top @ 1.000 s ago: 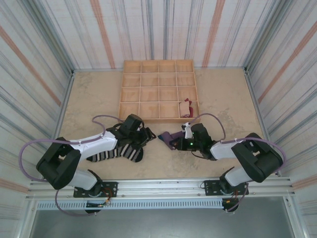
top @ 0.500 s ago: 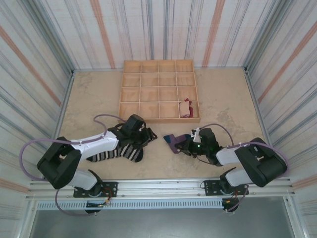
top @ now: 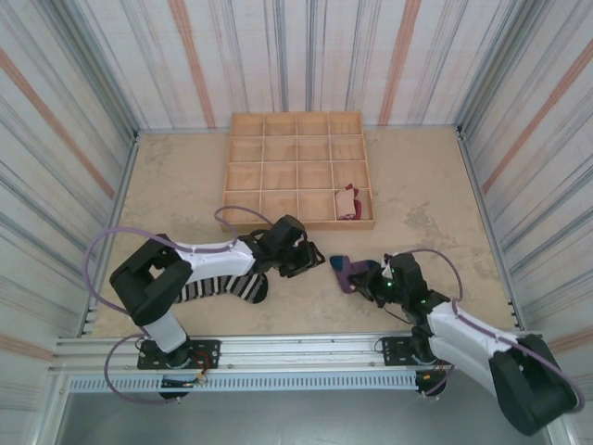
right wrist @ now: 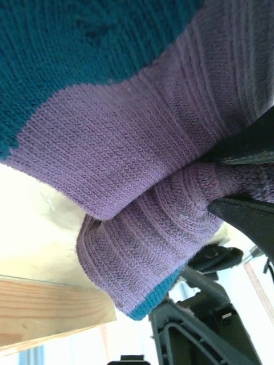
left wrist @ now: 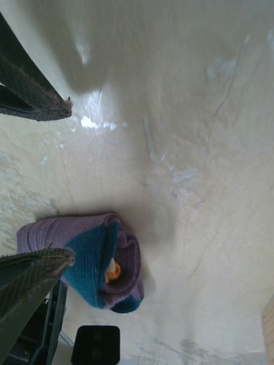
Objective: Roll the socks
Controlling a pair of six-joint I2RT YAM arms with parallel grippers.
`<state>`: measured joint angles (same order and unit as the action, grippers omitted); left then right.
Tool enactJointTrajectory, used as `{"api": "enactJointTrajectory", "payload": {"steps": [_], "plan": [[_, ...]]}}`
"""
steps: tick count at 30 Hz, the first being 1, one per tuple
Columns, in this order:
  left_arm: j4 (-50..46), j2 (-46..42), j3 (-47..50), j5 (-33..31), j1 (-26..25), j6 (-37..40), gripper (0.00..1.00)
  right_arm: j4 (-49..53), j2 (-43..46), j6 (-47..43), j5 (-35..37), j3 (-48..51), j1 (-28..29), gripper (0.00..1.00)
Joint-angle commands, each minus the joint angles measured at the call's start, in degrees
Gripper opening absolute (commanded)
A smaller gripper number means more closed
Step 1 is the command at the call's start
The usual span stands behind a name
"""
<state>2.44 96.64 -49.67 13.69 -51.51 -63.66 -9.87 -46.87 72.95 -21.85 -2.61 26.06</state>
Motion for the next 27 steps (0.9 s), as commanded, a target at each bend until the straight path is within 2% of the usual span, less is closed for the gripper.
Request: {"api": "enactJointTrajectory", "payload": {"steps": [1,4,14,27], "plan": [[3.6,1.8,-2.6,0.6,-1.7,1.7,0.62,21.4,3.3,0.8,4.4,2.6,-1.8,0.0],[3.9,2.8,-3.8,0.9,-2.5,1.6,0.63,22.3,3.0,0.4,3.1,2.6,-3.5,0.0],[2.3,7.5,-7.8,2.3,-5.0,1.2,0.61,13.0,-11.6,-1.5,0.7,2.0,-4.9,0.0],[0.8,13.7,-10.8,1.4,-5.4,0.5,0.59,9.9,-17.6,-2.9,-0.1,0.5,-5.1,0.0]]}}
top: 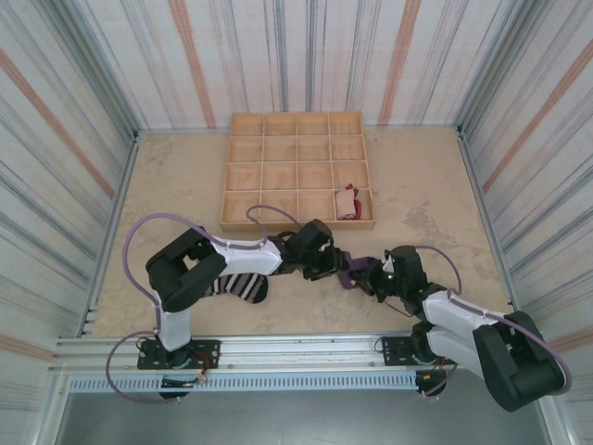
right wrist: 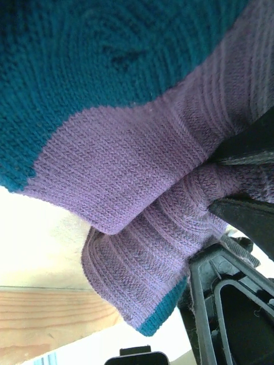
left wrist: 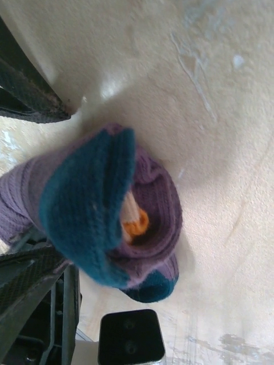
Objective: Roll the socks
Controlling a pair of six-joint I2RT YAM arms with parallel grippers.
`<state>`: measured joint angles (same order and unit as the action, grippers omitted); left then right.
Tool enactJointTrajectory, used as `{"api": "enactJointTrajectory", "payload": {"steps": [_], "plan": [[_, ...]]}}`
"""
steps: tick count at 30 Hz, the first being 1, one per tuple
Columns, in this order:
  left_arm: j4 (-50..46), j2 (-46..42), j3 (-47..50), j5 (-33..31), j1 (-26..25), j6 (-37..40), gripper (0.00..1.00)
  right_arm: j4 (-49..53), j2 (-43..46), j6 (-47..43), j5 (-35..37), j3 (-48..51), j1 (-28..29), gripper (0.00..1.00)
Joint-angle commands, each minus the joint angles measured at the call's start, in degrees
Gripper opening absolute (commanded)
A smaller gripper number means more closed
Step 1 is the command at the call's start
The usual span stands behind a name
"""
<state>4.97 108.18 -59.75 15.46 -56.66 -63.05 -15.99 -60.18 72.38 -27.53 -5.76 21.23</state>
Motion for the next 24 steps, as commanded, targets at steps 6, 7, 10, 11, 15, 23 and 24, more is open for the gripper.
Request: {"api": "enactJointTrajectory", "payload": {"steps": [6,7,10,11,15,23,24], "plan": [[-2.5,3.3,-1.3,-1.0,-0.1,-0.3,0.44,12.4,-8.8,-3.1,3.9,2.3,-0.3,0.0],[-3.1,3.4,-1.4,-1.1,0.1,-0.1,0.37,11.9,-9.5,-3.7,3.5,1.8,-0.3,0.0],[-5.4,2.9,-1.0,-1.1,1.5,0.4,0.15,12.2,-10.5,-7.1,3.1,-0.3,-0.2,0.0],[-5.8,2.5,-0.6,-0.8,2.1,0.7,0.1,12.4,-10.6,-7.9,2.9,-1.1,-0.3,0.01],[-7.5,-0.3,1.8,-0.3,4.9,2.7,0.0,14.2,-10.3,-11.4,2.7,-4.8,0.1,0.12],[-4.9,-8.9,10.7,0.3,9.3,3.8,0.0,16.3,-11.7,-18.5,3.2,-12.6,2.2,0.49],[-4.4,-10.0,11.7,0.5,9.7,3.9,0.0,16.6,-12.0,-19.2,3.5,-13.6,2.7,0.52]]}}
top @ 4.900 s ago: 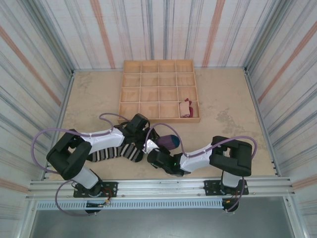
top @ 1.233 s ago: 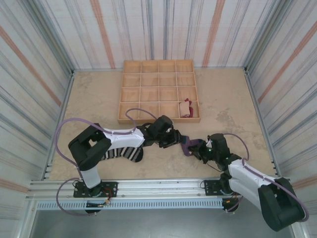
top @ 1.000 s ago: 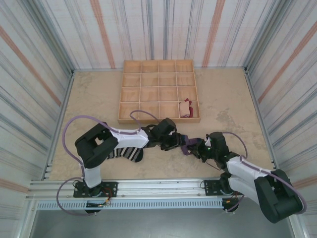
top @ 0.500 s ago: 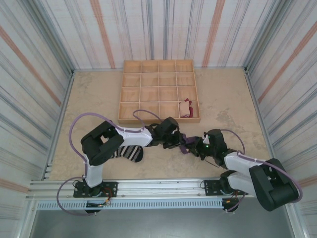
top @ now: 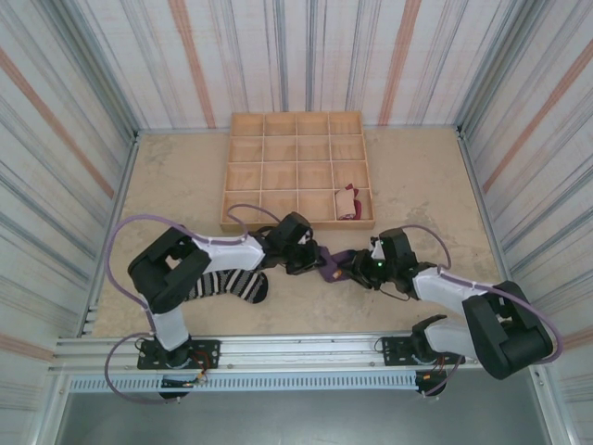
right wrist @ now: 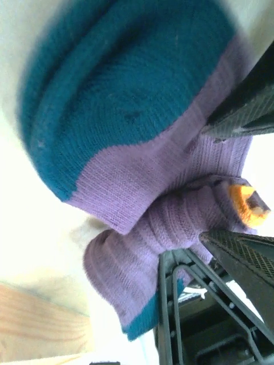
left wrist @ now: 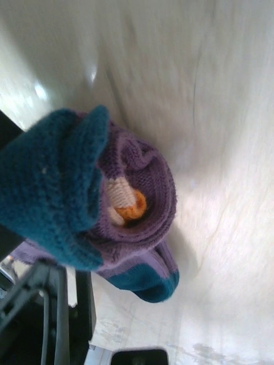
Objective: Roll the socks
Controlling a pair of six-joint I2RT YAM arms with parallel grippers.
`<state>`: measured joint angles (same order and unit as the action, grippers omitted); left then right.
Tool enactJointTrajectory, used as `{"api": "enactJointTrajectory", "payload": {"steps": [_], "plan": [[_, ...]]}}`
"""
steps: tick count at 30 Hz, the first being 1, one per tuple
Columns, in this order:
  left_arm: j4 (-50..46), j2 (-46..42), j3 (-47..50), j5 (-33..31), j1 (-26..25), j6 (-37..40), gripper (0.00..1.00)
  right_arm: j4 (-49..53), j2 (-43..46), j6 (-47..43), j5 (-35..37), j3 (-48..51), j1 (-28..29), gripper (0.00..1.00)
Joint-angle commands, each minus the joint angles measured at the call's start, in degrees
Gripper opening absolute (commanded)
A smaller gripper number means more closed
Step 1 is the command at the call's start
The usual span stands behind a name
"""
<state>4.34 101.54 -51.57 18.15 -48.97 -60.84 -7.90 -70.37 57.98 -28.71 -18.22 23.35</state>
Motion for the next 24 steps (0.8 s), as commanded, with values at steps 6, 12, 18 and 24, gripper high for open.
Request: {"api": "enactJointTrajectory", "payload": {"steps": [6,12,18,24], "plan": [[-3.0,-5.8,5.9,-0.5,2.7,3.6,0.0,7.4,-6.2,-7.0,5.5,-5.5,1.7,0.55],[0.8,-6.3,8.6,0.4,2.7,2.1,0.0,5.4,-11.6,-7.4,5.8,-8.9,3.2,0.55],[0.4,-6.6,9.0,1.3,2.7,2.3,0.0,8.0,-16.2,-11.1,10.4,-11.6,4.3,0.46],[1.8,-8.6,11.0,1.5,3.2,2.3,0.0,7.9,-17.9,-13.5,14.6,-10.5,5.2,0.59]]}}
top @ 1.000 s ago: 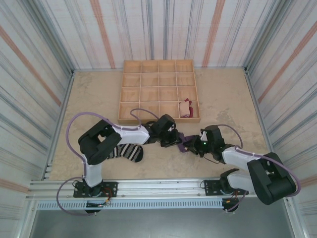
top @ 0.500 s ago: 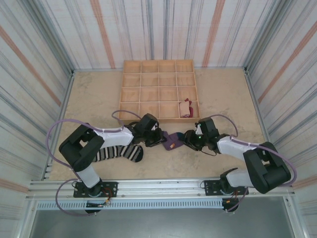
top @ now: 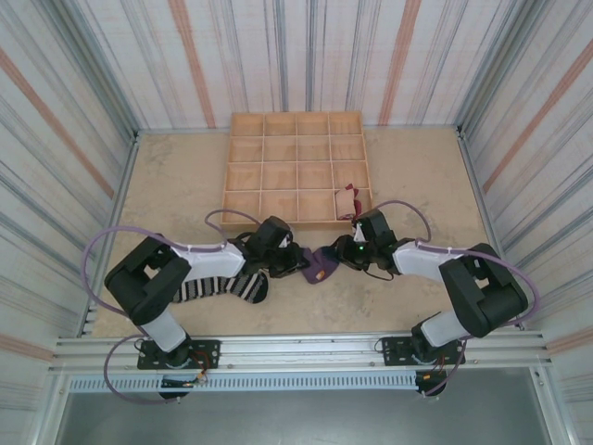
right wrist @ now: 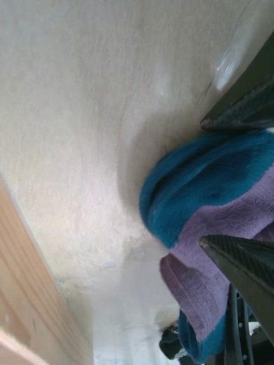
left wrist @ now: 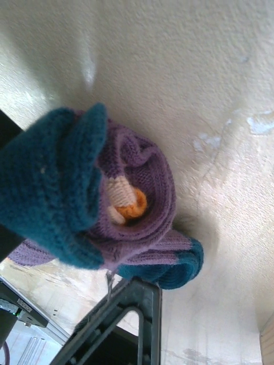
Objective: Roll the socks
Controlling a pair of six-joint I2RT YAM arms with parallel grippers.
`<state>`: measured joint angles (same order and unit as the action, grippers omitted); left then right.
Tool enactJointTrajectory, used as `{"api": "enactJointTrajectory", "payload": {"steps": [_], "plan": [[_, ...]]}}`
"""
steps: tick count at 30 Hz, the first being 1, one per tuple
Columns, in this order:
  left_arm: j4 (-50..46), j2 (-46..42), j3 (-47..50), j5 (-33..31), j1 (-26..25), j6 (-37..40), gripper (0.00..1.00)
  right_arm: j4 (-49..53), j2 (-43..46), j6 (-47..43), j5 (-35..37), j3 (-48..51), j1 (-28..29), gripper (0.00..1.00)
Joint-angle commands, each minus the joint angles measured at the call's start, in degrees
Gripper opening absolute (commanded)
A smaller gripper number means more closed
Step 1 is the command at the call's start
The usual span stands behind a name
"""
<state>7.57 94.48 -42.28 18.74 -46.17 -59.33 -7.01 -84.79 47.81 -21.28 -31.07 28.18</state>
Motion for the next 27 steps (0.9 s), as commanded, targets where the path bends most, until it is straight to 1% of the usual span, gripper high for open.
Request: {"api": "enactJointTrajectory", "payload": {"steps": [1,3,8,13,15,18,20,23,27], "plan": [[-0.9,-1.7,2.1,1.8,0.9,0.7,0.0,6.5,-3.7,-3.7,6.8,2.5,0.5,0.62],[0.2,-1.9,3.1,2.6,1.6,0.5,0.0,5.1,-4.0,-4.0,5.8,3.0,0.8,0.62],[2.0,-2.1,4.4,2.9,2.1,-0.2,0.0,2.9,-4.3,-5.3,3.5,2.8,2.9,0.49],[5.1,-2.0,5.7,4.1,2.8,-0.7,0.0,0.2,-4.9,-6.1,0.7,3.8,3.6,0.38],[5.4,-2.1,5.6,4.5,2.9,-0.3,0.0,-0.3,-5.7,-6.7,0.4,3.7,3.8,0.31],[5.7,-2.9,5.9,5.0,3.1,0.3,0.0,-0.3,-7.3,-6.9,2.0,3.1,3.9,0.1],[6.4,-4.3,6.7,4.6,3.0,0.6,0.0,0.1,-8.3,-7.0,3.1,2.2,3.8,0.0],[6.9,-7.0,8.4,3.2,3.1,1.1,0.0,0.4,-10.2,-7.3,3.7,-0.2,3.9,0.0],[7.5,-10.2,10.7,1.6,3.1,0.9,0.0,2.1,-12.6,-7.9,7.0,-3.9,3.8,0.0]]}}
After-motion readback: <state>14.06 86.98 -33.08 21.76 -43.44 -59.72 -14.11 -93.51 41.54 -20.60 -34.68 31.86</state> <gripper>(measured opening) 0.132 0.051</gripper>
